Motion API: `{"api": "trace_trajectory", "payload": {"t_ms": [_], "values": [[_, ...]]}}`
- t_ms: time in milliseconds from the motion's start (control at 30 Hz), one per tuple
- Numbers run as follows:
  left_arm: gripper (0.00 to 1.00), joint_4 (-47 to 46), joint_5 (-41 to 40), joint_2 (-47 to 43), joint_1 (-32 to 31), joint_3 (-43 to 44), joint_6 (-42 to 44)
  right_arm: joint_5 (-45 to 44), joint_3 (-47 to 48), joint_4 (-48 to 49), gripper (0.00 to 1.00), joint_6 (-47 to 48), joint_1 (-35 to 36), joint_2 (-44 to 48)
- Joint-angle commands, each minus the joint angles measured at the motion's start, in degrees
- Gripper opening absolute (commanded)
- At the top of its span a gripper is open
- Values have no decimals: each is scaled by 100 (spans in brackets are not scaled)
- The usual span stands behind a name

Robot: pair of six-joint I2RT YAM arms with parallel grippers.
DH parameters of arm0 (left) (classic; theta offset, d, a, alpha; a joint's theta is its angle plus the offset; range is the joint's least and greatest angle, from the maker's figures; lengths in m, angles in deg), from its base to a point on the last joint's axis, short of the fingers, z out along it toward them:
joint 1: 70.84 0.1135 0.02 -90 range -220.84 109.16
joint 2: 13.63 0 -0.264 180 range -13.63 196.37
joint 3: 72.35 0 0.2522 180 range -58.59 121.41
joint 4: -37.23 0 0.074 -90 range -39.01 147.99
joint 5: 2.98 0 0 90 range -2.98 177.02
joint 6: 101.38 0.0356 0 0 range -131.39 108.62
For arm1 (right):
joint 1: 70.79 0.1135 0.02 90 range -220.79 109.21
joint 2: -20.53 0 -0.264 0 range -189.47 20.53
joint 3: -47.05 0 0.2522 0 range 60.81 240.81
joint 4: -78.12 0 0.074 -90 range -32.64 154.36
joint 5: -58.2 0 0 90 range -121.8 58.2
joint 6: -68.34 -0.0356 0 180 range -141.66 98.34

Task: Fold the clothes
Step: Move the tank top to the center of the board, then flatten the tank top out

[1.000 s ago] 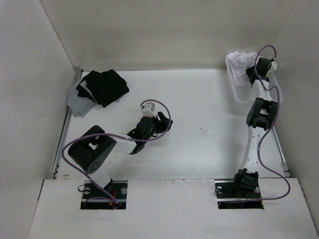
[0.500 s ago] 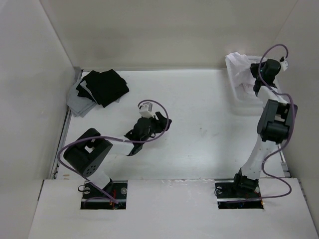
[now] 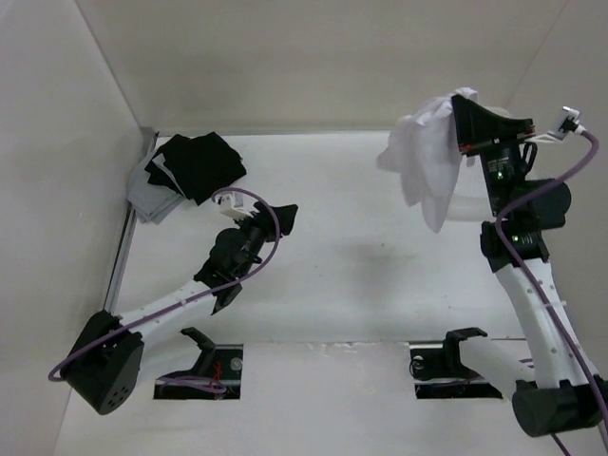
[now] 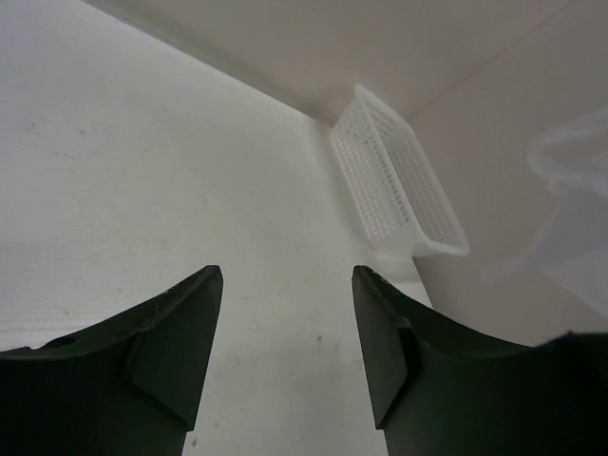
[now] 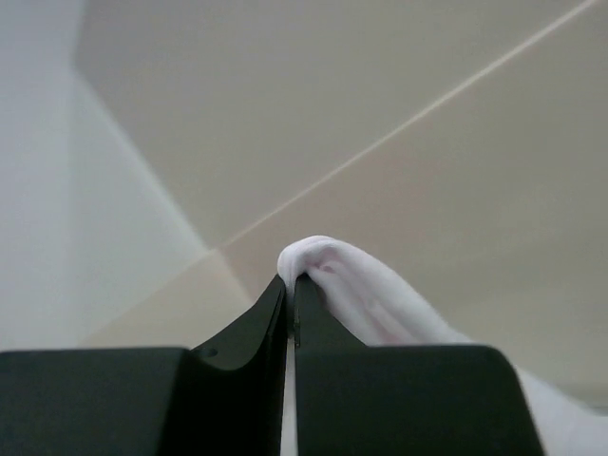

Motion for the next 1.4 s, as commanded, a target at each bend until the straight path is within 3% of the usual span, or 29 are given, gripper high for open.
{"api": "trace_trajectory", "payload": {"t_ms": [0, 133, 200, 233, 267, 300, 433, 533, 600, 633, 700, 767, 833, 1033, 1133, 1267, 1367], "values": [[56, 648, -532, -717, 188, -179, -152, 237, -486, -211, 5, 85, 962, 560], [56, 1035, -787, -1219, 382, -338, -196, 237, -1410, 481, 7, -319, 1827, 176], [56, 1211, -849, -1368, 487, -417, -196, 281, -1841, 1070, 11, -783, 1942, -629], [56, 1316, -866, -1404, 557, -461, -196, 429, -1894, 1403, 15, -1143, 1846, -1399], [56, 1378, -867, -1413, 618, -470, -196, 457, -1869, 1467, 16, -1233, 1819, -1581], [55, 1457, -867, -1387, 654, -478, -205, 692, -1581, 1563, 23, -1478, 1523, -2496], [54, 1835, -884, -1264, 576, -470, -126, 782, -955, 1240, 32, -1858, 958, -3612], [52, 2317, -1016, -1150, 339, -514, 93, 476, -1164, 881, 40, -1474, 931, -3307], [51, 2485, -1077, -896, 93, -461, 208, 230, -1515, 485, 39, -1148, 1097, -3017], [51, 2512, -1095, -781, -4, -426, 243, 150, -1665, 361, 34, -1042, 1168, -2911], [49, 2486, -1174, -239, -398, -225, 453, -60, -2243, 10, 14, -708, 1535, -2569], [43, 2442, -1227, 324, -759, 73, 655, -254, -2692, -245, 5, -497, 1895, -2288], [38, 2442, -1175, 860, -1101, 407, 822, -665, -3193, -613, 4, -146, 2291, -1884], [36, 2521, -1008, 1575, -1876, 787, 675, -1590, -4152, -1433, 11, 49, 2671, -688], [43, 2495, -877, 1697, -2061, 804, 246, -1582, -4268, -1424, 18, 14, 2697, -572], [44, 2547, -577, 2005, -2289, 972, -152, -1565, -4329, -1275, 30, 14, 2715, -774], [43, 2662, -901, 2006, -2483, 910, -451, -1538, -4426, -1037, 33, 5, 2724, -792]]}}
